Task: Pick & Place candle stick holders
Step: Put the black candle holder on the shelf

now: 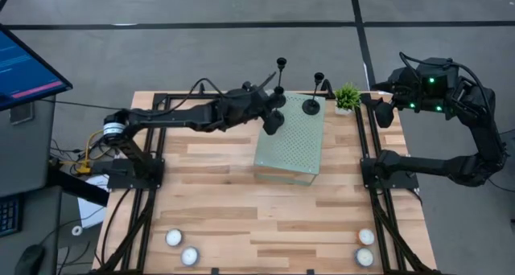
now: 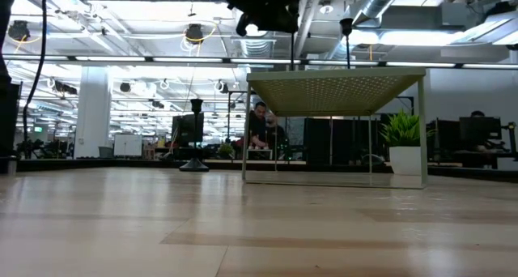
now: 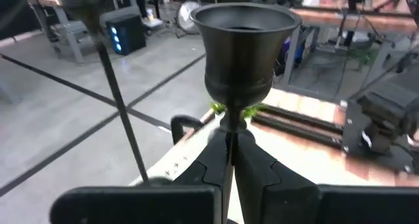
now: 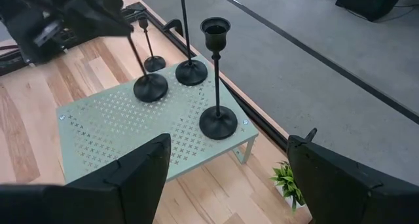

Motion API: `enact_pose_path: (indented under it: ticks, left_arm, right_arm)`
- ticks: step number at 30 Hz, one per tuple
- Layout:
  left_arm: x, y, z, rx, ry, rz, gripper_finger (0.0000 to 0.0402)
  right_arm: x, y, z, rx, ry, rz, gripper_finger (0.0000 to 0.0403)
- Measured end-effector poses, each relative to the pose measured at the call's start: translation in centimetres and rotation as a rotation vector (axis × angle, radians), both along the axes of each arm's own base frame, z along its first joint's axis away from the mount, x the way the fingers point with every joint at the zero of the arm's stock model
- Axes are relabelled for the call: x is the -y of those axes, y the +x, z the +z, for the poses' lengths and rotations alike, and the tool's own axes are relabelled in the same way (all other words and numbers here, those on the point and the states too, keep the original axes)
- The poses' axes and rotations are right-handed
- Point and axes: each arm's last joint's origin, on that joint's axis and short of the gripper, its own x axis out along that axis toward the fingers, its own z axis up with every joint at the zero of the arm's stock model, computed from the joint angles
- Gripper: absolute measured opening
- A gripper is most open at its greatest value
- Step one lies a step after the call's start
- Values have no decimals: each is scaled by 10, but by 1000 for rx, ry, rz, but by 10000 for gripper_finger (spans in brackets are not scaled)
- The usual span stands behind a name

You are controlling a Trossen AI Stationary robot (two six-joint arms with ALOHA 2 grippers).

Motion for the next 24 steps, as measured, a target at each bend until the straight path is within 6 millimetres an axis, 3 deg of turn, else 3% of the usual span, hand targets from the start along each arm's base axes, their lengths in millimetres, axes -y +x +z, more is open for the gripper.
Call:
enact_pose_path:
  ticks: [24]
  left_arm:
    - [-1, -1, -3, -28, -2, 9, 13]
  right_arm:
    - [0, 0, 0, 0, 0, 0, 297]
